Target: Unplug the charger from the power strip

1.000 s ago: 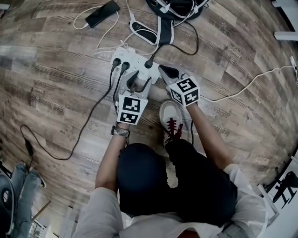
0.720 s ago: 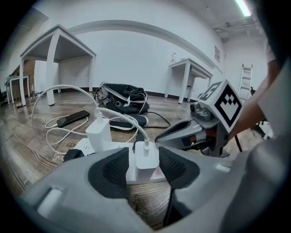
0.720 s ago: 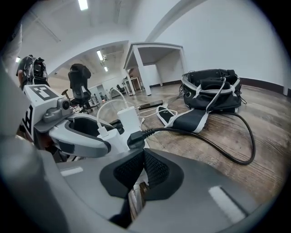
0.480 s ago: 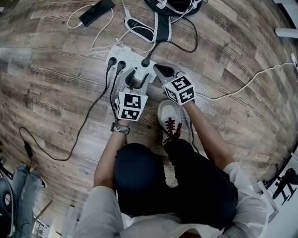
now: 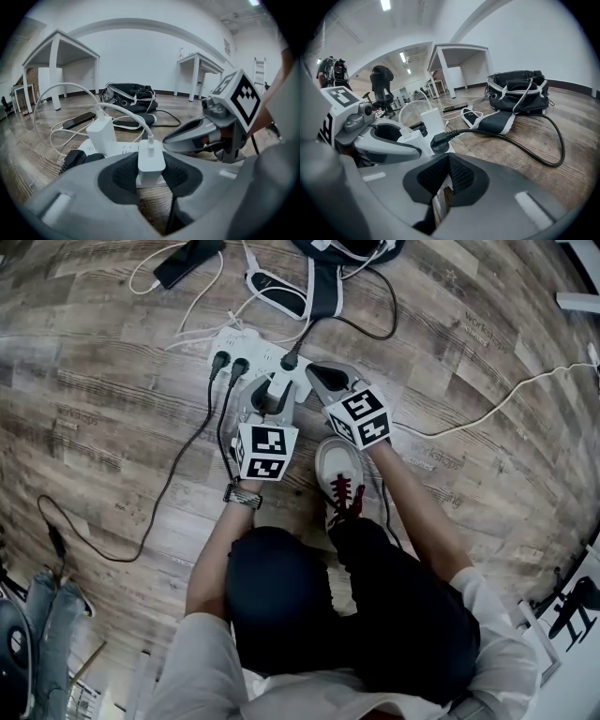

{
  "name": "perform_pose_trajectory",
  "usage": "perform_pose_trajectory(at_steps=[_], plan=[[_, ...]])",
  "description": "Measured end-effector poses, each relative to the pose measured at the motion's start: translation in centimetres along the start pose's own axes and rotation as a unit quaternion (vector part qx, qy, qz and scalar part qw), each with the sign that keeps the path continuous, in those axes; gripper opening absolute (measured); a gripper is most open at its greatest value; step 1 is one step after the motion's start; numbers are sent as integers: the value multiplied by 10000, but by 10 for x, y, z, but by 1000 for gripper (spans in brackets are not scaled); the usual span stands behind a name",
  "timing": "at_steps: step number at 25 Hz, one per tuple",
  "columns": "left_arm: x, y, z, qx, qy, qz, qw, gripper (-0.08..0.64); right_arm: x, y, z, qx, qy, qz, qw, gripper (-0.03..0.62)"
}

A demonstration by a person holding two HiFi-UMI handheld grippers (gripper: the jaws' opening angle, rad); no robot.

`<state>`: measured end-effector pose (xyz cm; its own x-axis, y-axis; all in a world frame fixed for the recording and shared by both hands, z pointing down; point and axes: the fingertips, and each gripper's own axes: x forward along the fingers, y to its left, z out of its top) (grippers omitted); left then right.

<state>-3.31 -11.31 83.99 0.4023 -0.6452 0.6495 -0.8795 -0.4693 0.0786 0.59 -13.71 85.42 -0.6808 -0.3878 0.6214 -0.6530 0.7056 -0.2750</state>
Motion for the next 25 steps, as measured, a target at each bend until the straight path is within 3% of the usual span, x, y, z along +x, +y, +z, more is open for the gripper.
perform_pose_trajectory(at_steps=[14,19,25], plan=[[-1,5,1,-546,-132,-119,9984,143,0,1,0,-156,-136,9,9998,0],[-1,1,0,31,18,9,10000,138,0,1,0,-113,-133,9,9998,0],[0,0,0,214,128,143,9996,138,0,1,0,-110,-117,-15,9999,0]])
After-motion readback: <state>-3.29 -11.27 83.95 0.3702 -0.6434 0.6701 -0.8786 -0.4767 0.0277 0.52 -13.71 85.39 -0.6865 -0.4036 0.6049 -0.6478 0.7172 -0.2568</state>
